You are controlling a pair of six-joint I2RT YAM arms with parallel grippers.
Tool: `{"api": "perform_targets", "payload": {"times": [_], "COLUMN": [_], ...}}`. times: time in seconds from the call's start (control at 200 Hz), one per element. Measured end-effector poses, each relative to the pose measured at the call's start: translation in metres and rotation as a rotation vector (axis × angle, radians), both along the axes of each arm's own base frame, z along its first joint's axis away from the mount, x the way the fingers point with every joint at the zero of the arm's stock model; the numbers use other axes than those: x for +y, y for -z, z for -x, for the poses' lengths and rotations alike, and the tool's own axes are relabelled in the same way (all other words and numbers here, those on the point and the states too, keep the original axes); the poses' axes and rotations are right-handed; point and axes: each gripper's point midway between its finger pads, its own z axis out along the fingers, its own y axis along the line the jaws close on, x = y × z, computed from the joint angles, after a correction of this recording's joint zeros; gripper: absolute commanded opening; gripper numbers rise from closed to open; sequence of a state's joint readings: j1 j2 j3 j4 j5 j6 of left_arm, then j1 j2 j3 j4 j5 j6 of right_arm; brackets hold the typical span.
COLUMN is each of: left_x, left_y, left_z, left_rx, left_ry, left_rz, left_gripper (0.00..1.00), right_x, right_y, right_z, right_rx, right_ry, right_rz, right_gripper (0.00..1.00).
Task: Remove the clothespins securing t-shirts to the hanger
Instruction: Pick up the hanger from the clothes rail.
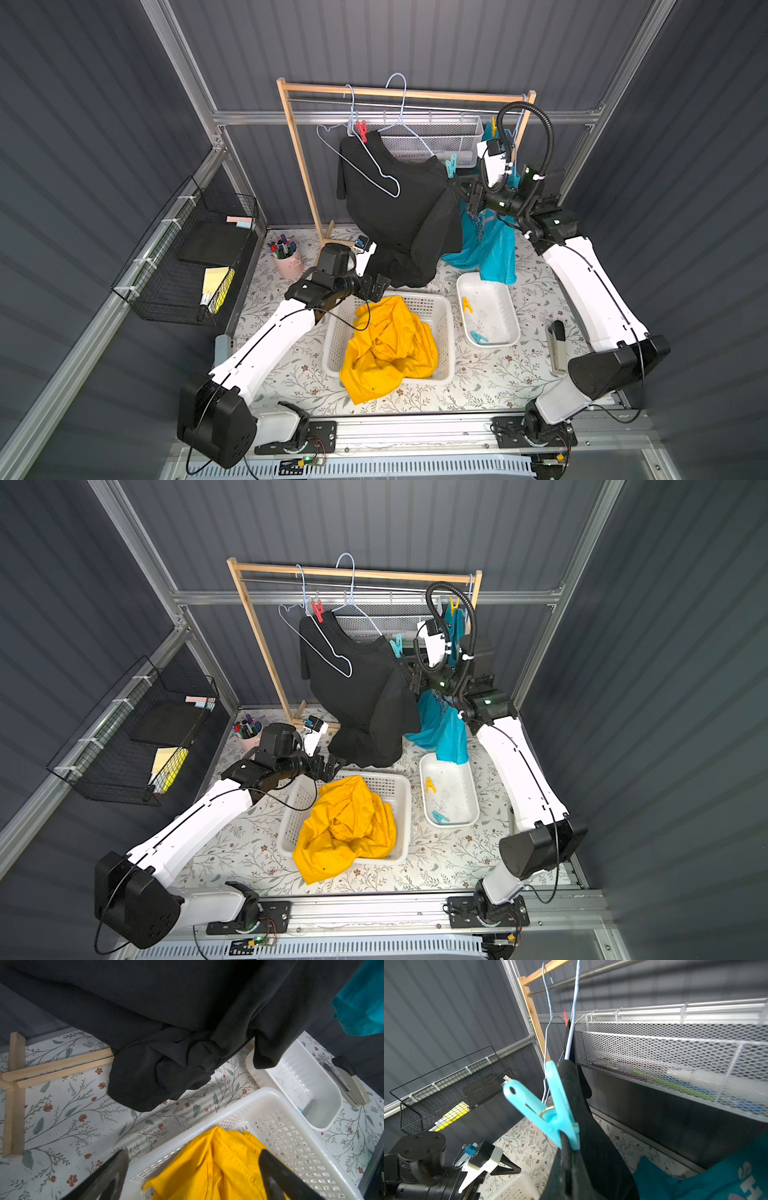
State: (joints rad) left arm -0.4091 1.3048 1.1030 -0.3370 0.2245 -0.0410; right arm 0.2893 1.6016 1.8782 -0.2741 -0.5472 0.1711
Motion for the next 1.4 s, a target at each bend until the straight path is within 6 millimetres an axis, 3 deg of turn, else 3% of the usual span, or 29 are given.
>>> {"api": "perform_targets", "payload": {"times": [0.325,0.72,1.016,1.401], "left_x": [0.0,0.004,0.008,0.013], "left_y": [0.0,0.001,0.001,0.002], "left_z": [0.0,-0.003,-0.005,-0.008], "left_rx": [0.0,-0.006,-0.012,-0.02], "left_ry": [0.0,-0.022,-0.043,-0.074], "left_rz": [0.0,-0.015,-0.029,-0.049], "left_gripper": [1.0,1.0,1.0,1.0], "right_x": [-0.011,-0.022,-0.035,-0.059], "right_y": [-0.018,-0.023,-0.042,-0.023], "right_z": [0.009,0.015,0.043,0.094], "right_rx": [-0.066,-0.161,-0.281,-0.324], "right_ry": [0.056,0.112,0.138,0.193], "right_rz": [-0.021,-0.044,-0.058,0.0], "right_gripper": [0.0,0.0,0.0,0.0]}}
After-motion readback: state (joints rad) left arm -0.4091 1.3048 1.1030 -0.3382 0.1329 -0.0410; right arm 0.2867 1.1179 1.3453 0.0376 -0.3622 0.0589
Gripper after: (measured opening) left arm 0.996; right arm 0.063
